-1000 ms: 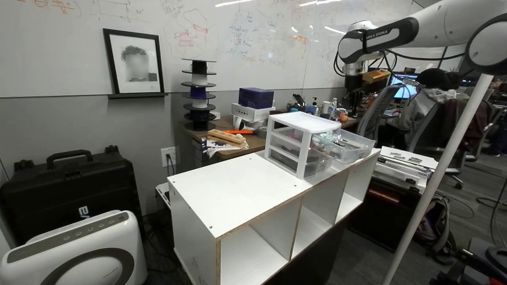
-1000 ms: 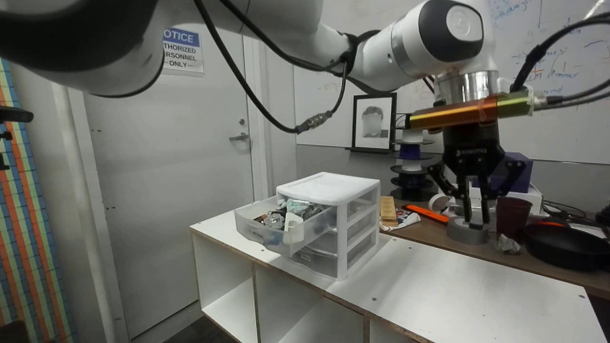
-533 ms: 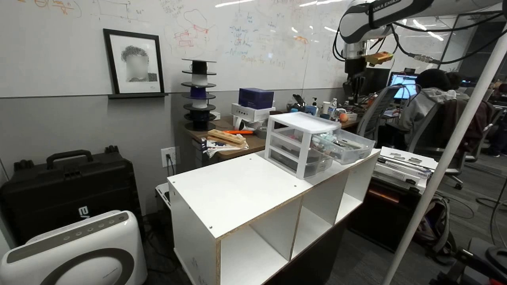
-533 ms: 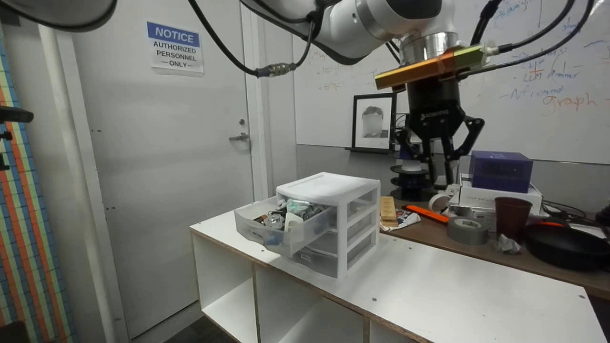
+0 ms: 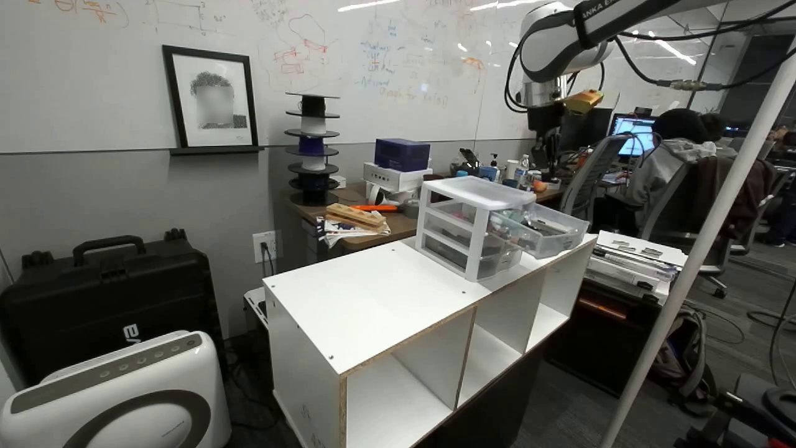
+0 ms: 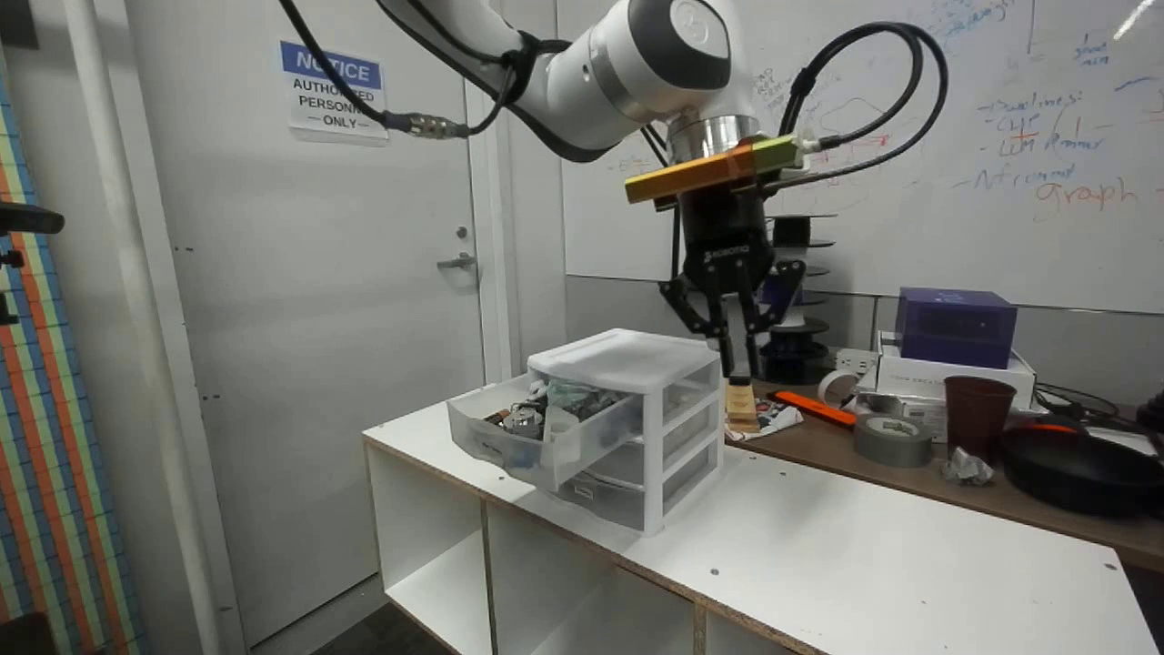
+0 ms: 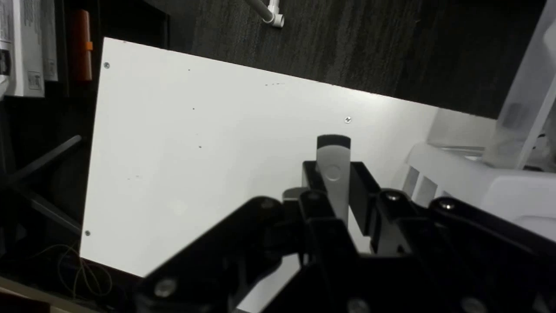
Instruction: Pick up the object on the table, put in the drawer then close the drawer.
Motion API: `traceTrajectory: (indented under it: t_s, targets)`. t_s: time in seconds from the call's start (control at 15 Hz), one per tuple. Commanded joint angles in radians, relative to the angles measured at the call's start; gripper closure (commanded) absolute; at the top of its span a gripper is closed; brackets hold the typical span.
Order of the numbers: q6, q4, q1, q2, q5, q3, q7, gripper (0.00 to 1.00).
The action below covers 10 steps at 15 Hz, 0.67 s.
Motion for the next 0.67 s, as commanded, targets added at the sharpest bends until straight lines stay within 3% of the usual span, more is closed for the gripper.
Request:
traceTrajectory:
  t_s: [0.0, 0.33, 0.6]
  targets:
    - [0.144, -0.241, 0.04, -0.148, -0.033, 0.004, 0.01, 0.87]
    - [0.414, -0.487, 0.066, -0.295, 0.021, 0.002, 0.145, 0.87]
    - [0.535, -0.695, 0.082, -0.44, 0.002, -0.009, 0.201, 0.87]
